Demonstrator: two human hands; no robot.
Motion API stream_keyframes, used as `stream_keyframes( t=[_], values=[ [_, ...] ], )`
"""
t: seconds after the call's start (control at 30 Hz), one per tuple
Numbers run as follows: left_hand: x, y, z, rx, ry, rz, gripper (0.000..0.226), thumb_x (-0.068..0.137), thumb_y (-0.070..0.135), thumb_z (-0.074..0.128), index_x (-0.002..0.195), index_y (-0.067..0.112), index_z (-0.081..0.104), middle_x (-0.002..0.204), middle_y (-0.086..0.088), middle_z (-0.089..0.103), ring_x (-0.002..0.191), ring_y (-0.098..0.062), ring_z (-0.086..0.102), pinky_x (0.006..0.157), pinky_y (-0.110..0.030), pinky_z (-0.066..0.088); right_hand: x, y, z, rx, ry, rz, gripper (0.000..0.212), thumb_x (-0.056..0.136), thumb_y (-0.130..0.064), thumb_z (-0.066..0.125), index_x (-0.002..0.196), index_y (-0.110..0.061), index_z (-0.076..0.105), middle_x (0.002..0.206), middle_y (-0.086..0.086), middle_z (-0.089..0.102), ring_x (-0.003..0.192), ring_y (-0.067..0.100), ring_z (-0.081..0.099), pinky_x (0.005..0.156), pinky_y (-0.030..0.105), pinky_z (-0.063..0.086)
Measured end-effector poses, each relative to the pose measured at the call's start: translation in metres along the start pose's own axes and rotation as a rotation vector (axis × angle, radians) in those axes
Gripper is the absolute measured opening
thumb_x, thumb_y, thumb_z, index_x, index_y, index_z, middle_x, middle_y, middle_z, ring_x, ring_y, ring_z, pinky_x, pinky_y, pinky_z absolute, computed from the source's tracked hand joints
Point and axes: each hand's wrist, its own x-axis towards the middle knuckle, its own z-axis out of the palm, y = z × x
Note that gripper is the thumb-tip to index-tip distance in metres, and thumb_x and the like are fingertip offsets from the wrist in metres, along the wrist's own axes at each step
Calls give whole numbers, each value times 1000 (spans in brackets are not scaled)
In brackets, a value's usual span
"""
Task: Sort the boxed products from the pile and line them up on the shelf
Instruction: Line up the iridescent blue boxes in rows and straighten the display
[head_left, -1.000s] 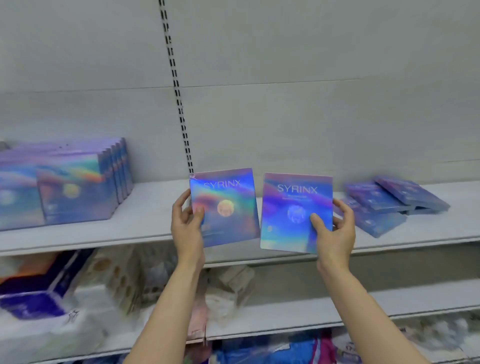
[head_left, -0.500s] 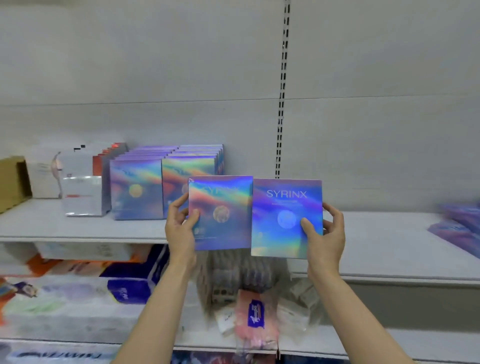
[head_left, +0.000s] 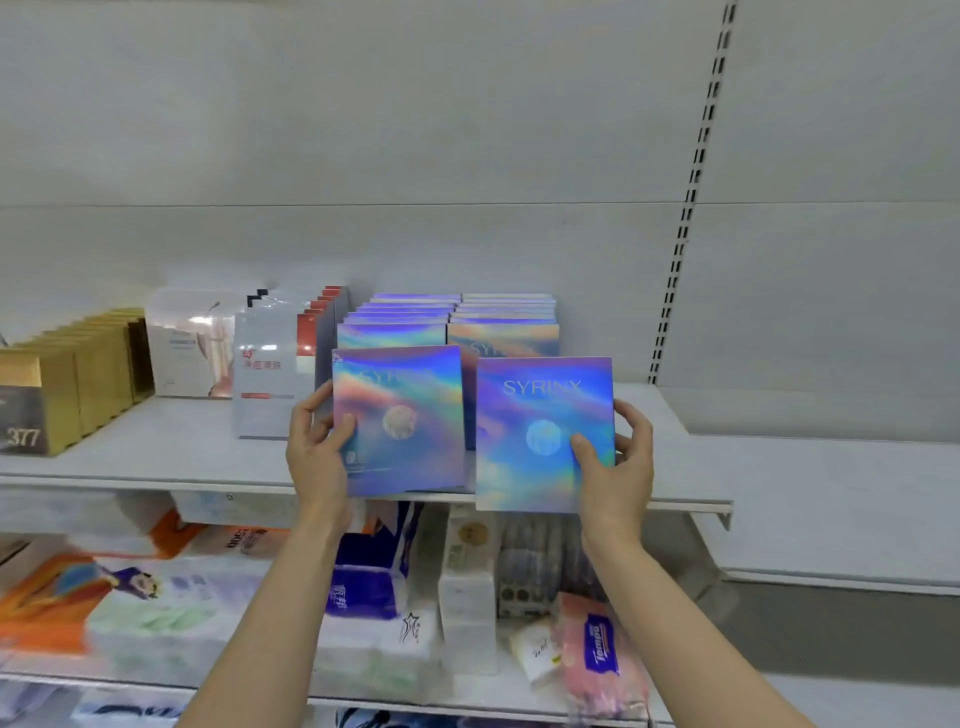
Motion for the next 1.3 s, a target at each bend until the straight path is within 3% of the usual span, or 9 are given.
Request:
stream_keyframes(
  t=[0.27, 0.4, 0.5, 0.57, 0.63, 0.8, 0.97, 1.13, 1.3],
  values=[
    [47, -7, -12, 68, -42, 22, 36, 97, 12, 58, 126, 32, 56, 114, -10, 69, 106, -25, 67, 81, -40, 57, 18, 14, 54, -53, 17, -26, 51, 90, -11, 63, 134, -34, 51, 117, 1, 57, 105, 14, 56, 78, 19, 48],
    [67, -22, -3, 347, -81, 183, 52, 94, 13, 61, 140, 30, 45, 135, 2, 53, 125, -17, 51, 101, -40, 48, 30, 25, 76, -274, 26, -106, 62, 90, -9, 64, 145, -23, 40, 121, 10, 46, 111, 24, 49, 95, 34, 44],
    [61, -36, 0, 717, -222, 345, 91, 87, 34, 71, 156, 25, 13, 162, 3, 17, 148, -17, 17, 119, -43, 21, 32, 40, 78, -672, -63, -354, 84, 84, -13, 72, 152, -8, 24, 149, 19, 31, 138, 35, 28, 114, 42, 28],
    [52, -46, 0, 1047, -391, 646, 94, 91, 51, 56, 158, 18, -1, 165, 0, -3, 152, -19, -1, 123, -42, 6, 29, 49, 73, -882, -189, -629, 93, 83, -22, 74, 154, -7, 16, 160, 17, 15, 147, 33, 10, 120, 41, 12],
    [52, -53, -1, 1264, -461, 852, 85, 94, 54, 40, 157, 14, 0, 165, -5, -7, 152, -24, -5, 122, -46, 4, 30, 58, 69, -1005, -294, -855, 93, 81, -24, 76, 154, -8, 20, 161, 16, 15, 148, 31, 7, 118, 42, 11],
    [60, -56, 2, 1442, -441, 890, 83, 94, 57, 35, 157, 10, 9, 165, -12, -2, 152, -29, 0, 121, -48, 8, 36, 62, 73, -1125, -308, -904, 86, 83, -26, 75, 152, -10, 26, 161, 15, 17, 148, 30, 13, 119, 42, 21],
    [46, -42, 12, 1422, -370, 842, 85, 90, 46, 62, 155, 9, 21, 163, -13, 15, 149, -31, 12, 119, -48, 18, 34, 61, 71, -1108, -289, -928, 84, 80, -25, 78, 149, -6, 34, 158, 16, 26, 146, 30, 18, 118, 42, 23],
    [22, -21, 42, 1372, -439, 1146, 62, 95, 45, 46, 144, 7, 45, 148, -14, 44, 137, -29, 36, 115, -45, 26, 31, 56, 48, -998, -188, -954, 69, 84, -23, 73, 141, -1, 41, 144, 18, 47, 133, 32, 39, 110, 45, 38],
    [-6, -17, 79, 1288, -532, 1255, 48, 95, 38, 48, 130, 8, 60, 129, -11, 61, 116, -30, 56, 102, -42, 39, 45, 49, -2, -920, -107, -985, 51, 90, -25, 56, 134, 1, 53, 130, 18, 57, 120, 32, 50, 102, 42, 40]
  ],
)
